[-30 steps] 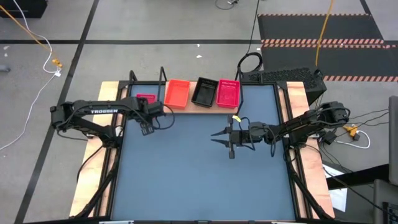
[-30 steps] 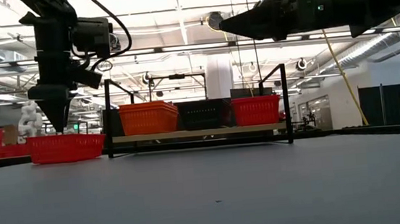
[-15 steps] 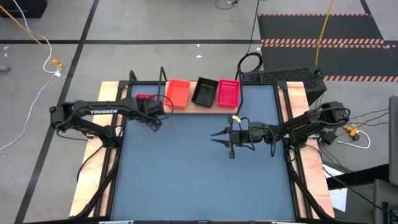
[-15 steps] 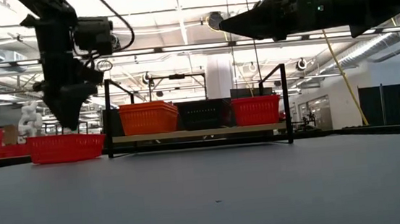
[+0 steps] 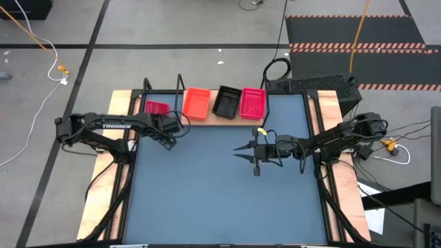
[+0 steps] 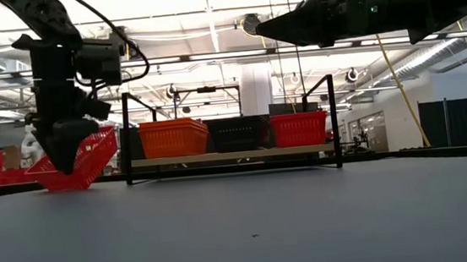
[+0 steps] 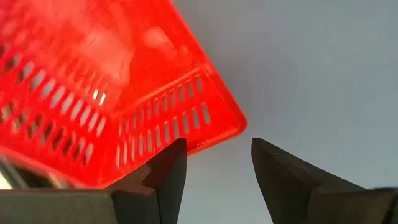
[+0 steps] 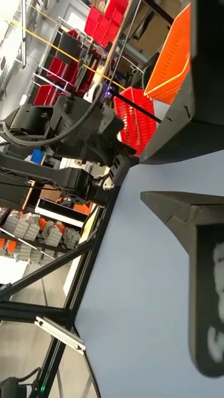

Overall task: Stack baskets on shelf by color
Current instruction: Stack the red bin on top of the red bin on the shelf

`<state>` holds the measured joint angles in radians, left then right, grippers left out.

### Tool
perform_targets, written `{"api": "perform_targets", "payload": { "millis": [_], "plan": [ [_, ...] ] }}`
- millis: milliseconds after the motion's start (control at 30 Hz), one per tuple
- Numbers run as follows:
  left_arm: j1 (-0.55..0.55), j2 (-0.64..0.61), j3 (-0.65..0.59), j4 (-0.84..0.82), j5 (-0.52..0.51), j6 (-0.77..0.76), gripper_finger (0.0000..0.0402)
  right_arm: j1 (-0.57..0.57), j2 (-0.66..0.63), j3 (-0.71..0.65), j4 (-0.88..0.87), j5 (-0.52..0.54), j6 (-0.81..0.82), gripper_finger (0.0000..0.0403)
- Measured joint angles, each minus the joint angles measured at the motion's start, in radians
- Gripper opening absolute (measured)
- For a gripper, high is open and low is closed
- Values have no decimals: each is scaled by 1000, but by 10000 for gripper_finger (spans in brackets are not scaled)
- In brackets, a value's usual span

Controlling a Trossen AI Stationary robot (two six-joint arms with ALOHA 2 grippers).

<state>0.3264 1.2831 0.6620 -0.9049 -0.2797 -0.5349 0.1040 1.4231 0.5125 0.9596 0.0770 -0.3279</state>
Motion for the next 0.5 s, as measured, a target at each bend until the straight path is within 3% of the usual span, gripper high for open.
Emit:
{"api": "perform_targets", "payload": {
  "millis": [167,500],
  "plan": [
    [-37,-2,4,55,28,40,182,0,0,0,0,0,0,73],
    [-45,-2,3,60,-63,131,181,0,0,0,0,0,1,73]
  ]
}}
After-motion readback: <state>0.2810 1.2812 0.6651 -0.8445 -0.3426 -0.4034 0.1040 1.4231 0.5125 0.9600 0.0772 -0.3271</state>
